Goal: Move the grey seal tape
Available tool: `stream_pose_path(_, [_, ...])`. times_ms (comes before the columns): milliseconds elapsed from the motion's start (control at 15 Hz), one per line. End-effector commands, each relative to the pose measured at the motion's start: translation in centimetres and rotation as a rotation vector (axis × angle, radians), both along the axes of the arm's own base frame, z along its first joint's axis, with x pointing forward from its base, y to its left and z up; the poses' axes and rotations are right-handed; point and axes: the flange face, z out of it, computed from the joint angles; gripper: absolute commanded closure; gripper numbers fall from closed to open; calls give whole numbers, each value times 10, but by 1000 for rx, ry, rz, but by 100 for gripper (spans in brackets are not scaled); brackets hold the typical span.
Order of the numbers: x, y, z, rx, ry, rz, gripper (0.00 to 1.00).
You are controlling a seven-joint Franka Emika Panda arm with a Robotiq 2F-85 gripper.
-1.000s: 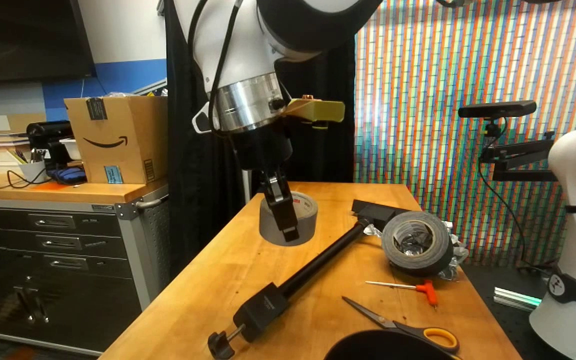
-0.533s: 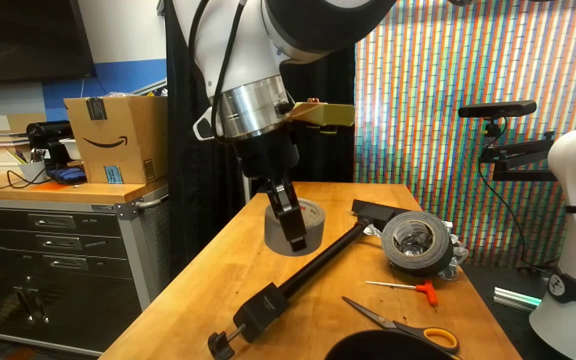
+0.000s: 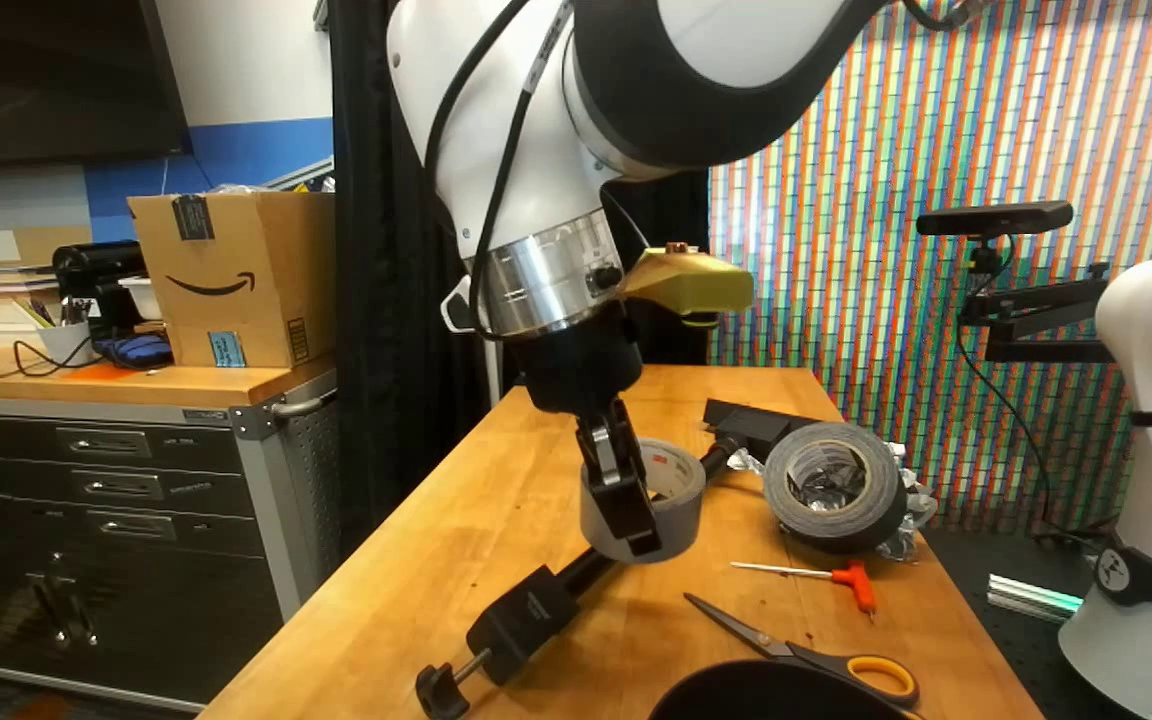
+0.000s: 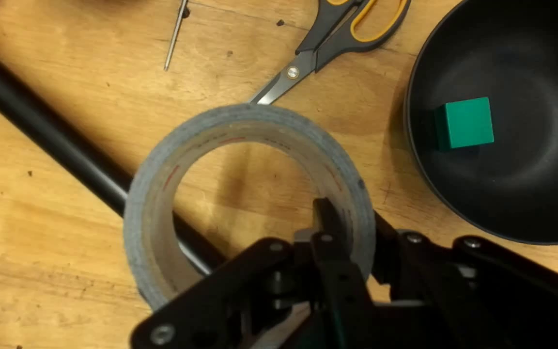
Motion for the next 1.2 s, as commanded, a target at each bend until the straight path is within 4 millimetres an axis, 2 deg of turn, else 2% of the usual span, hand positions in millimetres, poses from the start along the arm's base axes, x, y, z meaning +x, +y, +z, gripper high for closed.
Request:
stream_pose_path(0, [-25, 12, -4, 1, -51, -56, 88])
stream_pose_path(267, [-44, 26, -28, 38, -65, -68, 88])
stream_pose_path(467, [-54, 25, -46, 73, -61, -76, 88])
stream_pose_path(733, [-66, 4, -62, 113, -60, -114, 88])
stream_pose_path(1133, [-74, -30, -75, 144, -50, -136, 88])
